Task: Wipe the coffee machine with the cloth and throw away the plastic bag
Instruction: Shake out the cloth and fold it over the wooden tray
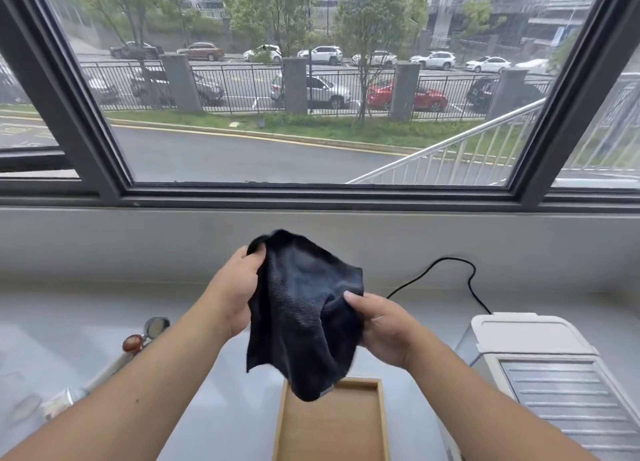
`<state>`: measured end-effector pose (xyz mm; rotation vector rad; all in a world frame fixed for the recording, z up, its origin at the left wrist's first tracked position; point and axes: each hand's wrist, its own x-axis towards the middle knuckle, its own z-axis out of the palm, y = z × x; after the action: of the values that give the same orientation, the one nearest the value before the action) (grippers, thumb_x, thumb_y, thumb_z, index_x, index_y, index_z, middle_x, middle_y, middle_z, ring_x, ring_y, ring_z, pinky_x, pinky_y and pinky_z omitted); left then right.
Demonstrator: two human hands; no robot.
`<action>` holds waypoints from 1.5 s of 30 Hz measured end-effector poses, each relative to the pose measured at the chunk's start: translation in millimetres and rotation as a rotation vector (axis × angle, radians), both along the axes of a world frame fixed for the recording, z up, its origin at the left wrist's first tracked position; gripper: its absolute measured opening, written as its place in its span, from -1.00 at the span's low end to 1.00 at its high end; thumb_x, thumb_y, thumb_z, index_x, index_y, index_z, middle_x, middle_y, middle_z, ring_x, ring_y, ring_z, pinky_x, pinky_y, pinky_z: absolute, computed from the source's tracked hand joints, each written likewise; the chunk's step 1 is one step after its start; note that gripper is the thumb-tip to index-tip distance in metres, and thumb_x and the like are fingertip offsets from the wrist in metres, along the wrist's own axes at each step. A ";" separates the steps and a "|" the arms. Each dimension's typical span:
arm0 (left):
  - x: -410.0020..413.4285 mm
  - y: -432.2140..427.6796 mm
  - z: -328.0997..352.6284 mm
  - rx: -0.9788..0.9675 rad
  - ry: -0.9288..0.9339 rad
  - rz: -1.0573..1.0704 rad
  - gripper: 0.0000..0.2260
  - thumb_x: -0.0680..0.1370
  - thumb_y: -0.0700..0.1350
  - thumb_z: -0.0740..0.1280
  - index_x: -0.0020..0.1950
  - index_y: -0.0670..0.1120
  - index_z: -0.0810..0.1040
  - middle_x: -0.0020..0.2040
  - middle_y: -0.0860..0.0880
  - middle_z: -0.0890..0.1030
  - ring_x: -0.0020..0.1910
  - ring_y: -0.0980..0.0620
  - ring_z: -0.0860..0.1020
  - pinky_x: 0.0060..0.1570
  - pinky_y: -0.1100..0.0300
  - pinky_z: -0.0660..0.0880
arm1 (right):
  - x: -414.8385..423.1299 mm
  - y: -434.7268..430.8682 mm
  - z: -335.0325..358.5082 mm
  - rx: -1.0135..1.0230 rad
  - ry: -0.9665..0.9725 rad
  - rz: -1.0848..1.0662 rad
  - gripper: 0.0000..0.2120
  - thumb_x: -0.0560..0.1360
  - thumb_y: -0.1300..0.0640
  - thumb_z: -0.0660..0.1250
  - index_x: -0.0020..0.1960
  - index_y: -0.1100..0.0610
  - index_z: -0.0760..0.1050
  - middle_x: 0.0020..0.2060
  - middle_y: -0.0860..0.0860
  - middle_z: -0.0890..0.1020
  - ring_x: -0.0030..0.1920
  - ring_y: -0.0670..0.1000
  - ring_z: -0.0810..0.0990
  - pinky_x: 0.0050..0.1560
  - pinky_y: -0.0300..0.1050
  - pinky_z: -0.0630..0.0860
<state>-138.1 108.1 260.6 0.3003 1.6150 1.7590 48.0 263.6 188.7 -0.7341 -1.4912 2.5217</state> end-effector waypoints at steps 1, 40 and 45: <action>-2.1 -1.7 -3.5 -0.071 0.054 0.000 -0.73 0.76 0.01 0.20 0.34 -0.06 0.58 0.19 -0.16 0.74 0.07 -0.12 0.73 0.01 -0.01 0.65 | 2.4 3.3 4.3 -0.035 0.030 -0.034 -0.62 0.69 0.11 0.25 0.42 0.28 0.50 0.33 0.25 0.63 0.35 0.23 0.60 0.34 0.15 0.53; -20.7 -18.2 -38.5 -0.119 -0.011 -0.154 -0.59 0.60 -0.32 0.42 0.36 0.03 0.50 -0.06 -0.05 0.79 -0.24 0.06 0.72 -0.15 0.16 0.55 | 20.0 35.1 50.9 0.012 -0.002 -0.210 -0.66 0.57 0.39 0.21 0.31 0.28 0.50 0.10 0.26 0.69 0.04 0.22 0.69 0.01 0.11 0.65; -34.1 -22.7 -41.4 -0.274 0.225 -0.176 -0.69 0.59 -0.33 0.44 0.27 -0.06 0.59 -0.09 -0.02 0.80 -0.11 0.03 0.75 -0.04 0.12 0.62 | 23.6 47.8 37.3 0.329 -0.272 -0.227 -0.72 0.57 0.44 0.29 0.22 0.25 0.58 0.12 0.21 0.74 0.05 0.17 0.75 -0.04 0.05 0.68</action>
<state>-172.2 85.5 219.2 0.5060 1.9017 1.3914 71.7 311.4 225.9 -1.1454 -1.7332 2.0086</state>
